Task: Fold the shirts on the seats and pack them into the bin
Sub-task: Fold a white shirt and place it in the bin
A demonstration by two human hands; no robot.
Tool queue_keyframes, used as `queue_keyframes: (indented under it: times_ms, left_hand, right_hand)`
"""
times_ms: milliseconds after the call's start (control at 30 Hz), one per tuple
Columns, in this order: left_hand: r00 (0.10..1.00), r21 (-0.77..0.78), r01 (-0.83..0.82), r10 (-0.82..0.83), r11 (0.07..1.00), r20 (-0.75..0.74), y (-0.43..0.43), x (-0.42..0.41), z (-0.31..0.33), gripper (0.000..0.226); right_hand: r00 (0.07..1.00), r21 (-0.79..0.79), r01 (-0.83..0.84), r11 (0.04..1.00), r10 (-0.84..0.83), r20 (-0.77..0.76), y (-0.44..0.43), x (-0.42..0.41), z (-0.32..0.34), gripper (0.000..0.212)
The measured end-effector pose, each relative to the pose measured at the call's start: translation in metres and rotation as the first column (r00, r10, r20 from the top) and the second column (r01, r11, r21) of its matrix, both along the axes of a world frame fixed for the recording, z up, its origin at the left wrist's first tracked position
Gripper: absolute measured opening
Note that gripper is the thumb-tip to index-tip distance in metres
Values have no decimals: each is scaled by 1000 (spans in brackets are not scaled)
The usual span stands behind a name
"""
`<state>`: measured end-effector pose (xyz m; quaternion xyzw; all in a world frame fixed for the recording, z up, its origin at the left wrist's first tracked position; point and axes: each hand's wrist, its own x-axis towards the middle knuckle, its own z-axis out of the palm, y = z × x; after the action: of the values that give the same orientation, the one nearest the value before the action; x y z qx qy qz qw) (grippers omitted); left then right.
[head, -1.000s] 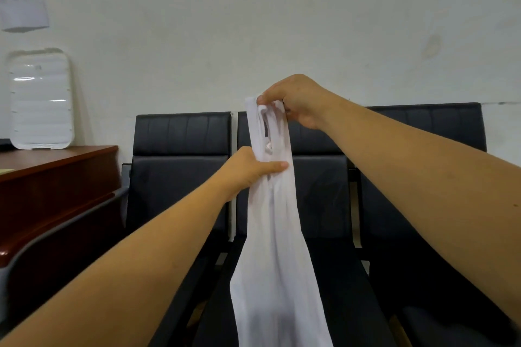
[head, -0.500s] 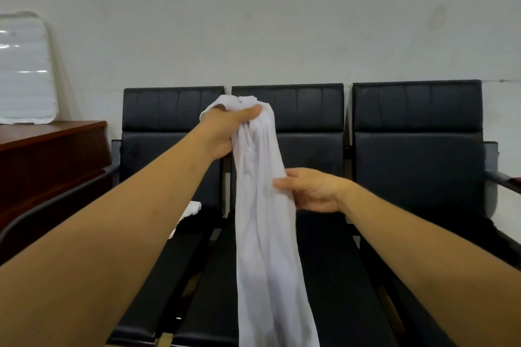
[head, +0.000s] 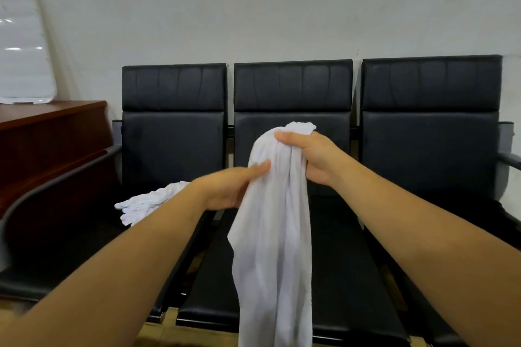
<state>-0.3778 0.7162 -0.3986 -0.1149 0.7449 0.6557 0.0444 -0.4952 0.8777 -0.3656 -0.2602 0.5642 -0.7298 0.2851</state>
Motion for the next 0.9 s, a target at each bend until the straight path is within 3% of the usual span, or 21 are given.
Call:
queue_keyframes:
  times_ms: [100,233,333,433,600,700,767,900]
  left_hand:
    - [998,4,-41,41,999,-45,-6,6,-25,45]
    - [988,205,-135,148,969,-53,-21,9,-34,44]
    - [971,162,-227,235,960,-32,-27,10,-28,39]
    - [935,196,-321,343,927,-93,-31,10,-17,33]
    - [890,243,-401,439,883,-125,-36,8,-7,28]
    - [876,243,-424,463,873,-137,-40,10,-3,28]
    - [886,167,-409,434,897,-161,-43,11,-2,18]
    - [907,-81,-399,380,913,-182,-54,15,3,21]
  right_hand:
    - [999,76,27,997,-24,-32,3,-9,0,35]
    - [996,252,37,967,-14,-92,7,-26,-5,41]
    - [978,450,115,885,-20,-209,10,-39,-13,57]
    - [982,541,114,833,-11,-190,19,-44,-17,48]
    - [987,402,-150,903,117,107,39,-52,-25,64]
    - [967,261,-202,944,150,205,48,-54,-38,55]
    - [955,232,-242,942,189,228,53,-54,-46,50]
    - [935,260,-340,904,297,192,59,-57,-46,47]
